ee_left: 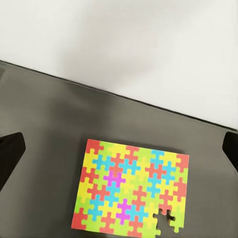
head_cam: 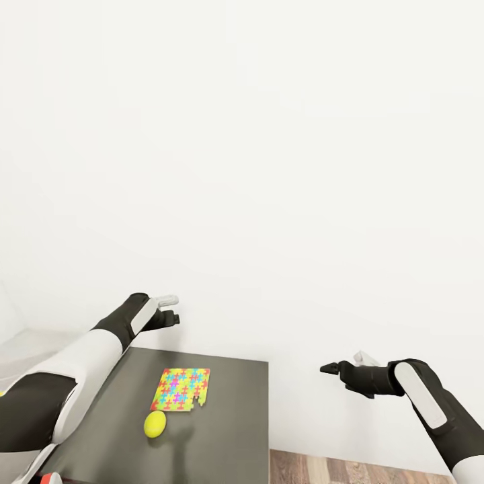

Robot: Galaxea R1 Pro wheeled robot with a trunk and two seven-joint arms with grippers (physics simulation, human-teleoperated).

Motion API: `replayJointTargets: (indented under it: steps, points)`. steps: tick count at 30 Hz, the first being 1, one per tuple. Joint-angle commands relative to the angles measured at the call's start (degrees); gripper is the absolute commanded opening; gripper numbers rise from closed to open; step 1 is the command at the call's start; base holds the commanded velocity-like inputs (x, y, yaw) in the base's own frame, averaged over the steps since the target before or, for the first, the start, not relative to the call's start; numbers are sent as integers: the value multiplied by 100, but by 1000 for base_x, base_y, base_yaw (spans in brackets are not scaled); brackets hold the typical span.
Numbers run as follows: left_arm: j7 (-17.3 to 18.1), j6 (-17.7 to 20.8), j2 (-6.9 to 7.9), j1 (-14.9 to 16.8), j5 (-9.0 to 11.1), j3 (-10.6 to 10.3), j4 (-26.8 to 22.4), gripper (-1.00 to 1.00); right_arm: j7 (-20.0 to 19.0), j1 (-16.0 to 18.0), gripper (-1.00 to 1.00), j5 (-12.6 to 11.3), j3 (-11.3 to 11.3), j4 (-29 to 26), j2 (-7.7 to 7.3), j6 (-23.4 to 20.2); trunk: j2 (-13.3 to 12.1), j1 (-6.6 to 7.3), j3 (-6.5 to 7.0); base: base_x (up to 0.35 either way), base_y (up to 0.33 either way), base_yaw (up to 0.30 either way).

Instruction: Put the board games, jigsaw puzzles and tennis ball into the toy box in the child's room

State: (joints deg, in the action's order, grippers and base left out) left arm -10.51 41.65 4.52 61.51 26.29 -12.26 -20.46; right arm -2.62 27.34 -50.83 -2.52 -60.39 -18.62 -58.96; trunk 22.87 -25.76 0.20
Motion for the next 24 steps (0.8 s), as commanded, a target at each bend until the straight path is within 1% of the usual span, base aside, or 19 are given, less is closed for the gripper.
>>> replayJointTargets:
  steps: [1,10,24]
  points:
    - [-40,19,5,-6,55,-40,-10,100,-28,1,100,29,-10,-4,-3,-1,5,-2,-6,0,0,-36]
    - [-39,8,5,-24,43,-40,-11,100,-21,0,100,42,-64,-17,7,107,5,-2,-13,0,0,-8]
    - [-39,-16,6,-25,48,-40,-11,100,-27,0,100,33,-51,-17,8,99,5,-2,-13,0,0,0]
